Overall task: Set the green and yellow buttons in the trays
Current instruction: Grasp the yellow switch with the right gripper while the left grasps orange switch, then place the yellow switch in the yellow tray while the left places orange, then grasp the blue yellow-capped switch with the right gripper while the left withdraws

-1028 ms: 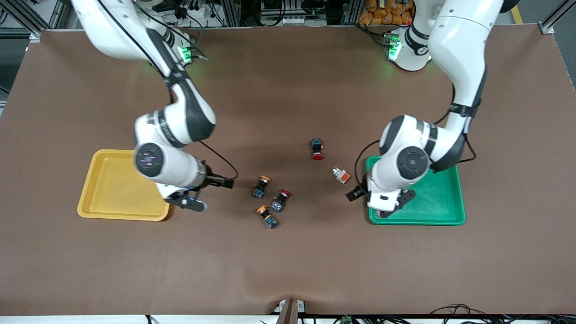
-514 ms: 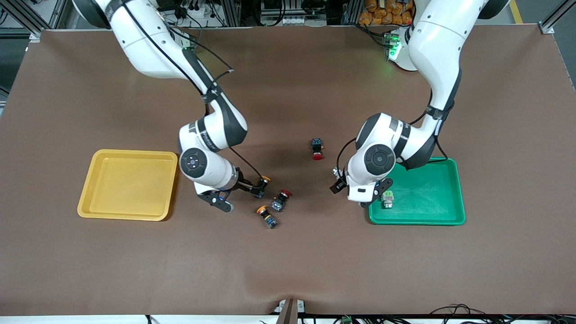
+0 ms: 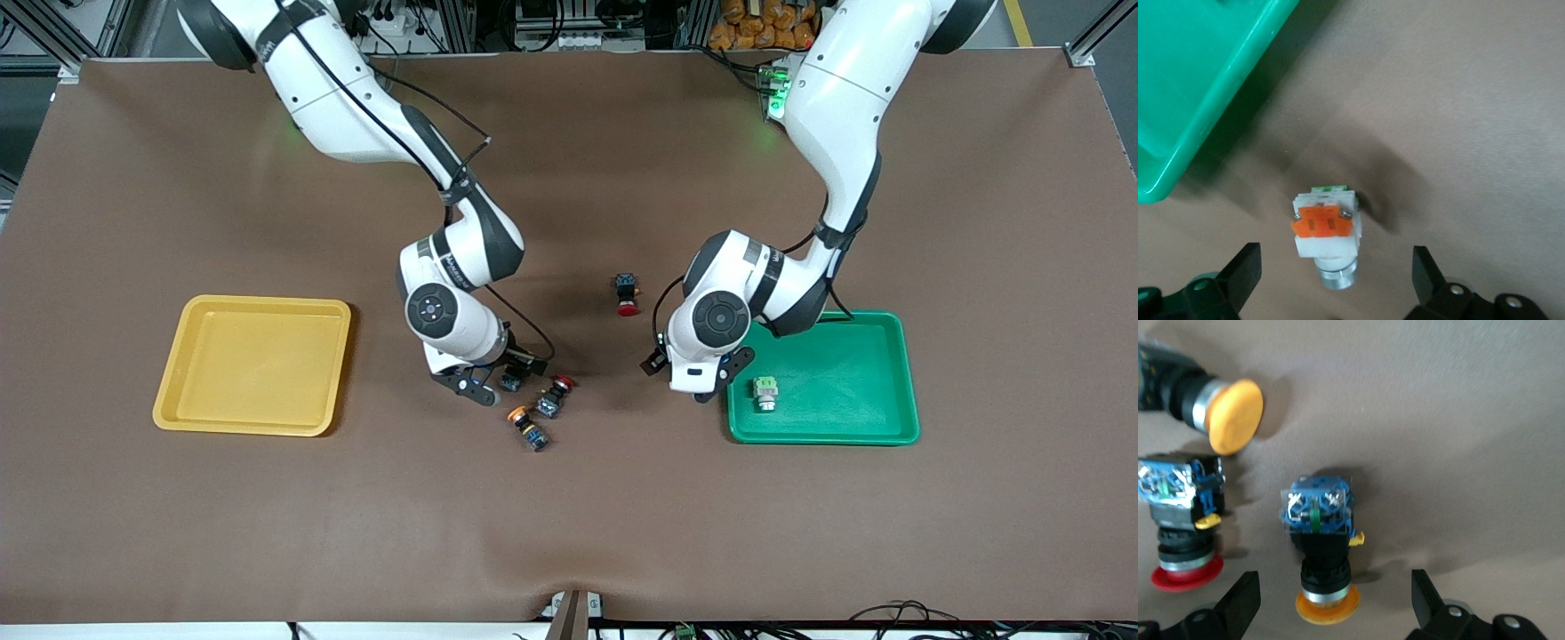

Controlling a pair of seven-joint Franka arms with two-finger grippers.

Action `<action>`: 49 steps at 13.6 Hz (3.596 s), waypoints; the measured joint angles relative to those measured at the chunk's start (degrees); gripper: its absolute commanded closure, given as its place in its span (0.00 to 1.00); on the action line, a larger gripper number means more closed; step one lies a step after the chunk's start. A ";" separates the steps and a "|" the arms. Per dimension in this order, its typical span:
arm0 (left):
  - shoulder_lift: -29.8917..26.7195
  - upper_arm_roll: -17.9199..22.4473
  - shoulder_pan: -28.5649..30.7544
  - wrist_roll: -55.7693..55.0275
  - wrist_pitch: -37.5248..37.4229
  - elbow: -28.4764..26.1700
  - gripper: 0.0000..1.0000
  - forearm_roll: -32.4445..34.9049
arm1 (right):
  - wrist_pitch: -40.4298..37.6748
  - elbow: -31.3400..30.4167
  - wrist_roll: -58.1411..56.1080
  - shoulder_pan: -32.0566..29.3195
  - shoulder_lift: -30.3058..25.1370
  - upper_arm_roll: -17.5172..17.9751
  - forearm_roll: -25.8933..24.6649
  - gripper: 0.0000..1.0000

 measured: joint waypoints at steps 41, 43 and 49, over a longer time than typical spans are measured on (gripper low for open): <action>-5.10 0.22 24.73 48.93 6.45 -8.06 0.00 12.88 | -14.51 4.25 -44.31 -21.01 -9.84 -0.39 -9.40 0.00; -6.65 0.25 25.08 48.93 3.62 -6.89 0.00 12.87 | -8.99 5.25 -43.83 -17.24 -6.82 -0.33 -9.03 0.00; -11.20 0.24 25.15 48.93 -3.95 -1.52 0.00 12.87 | 3.82 12.69 -38.10 -10.73 2.97 -0.20 -8.32 0.00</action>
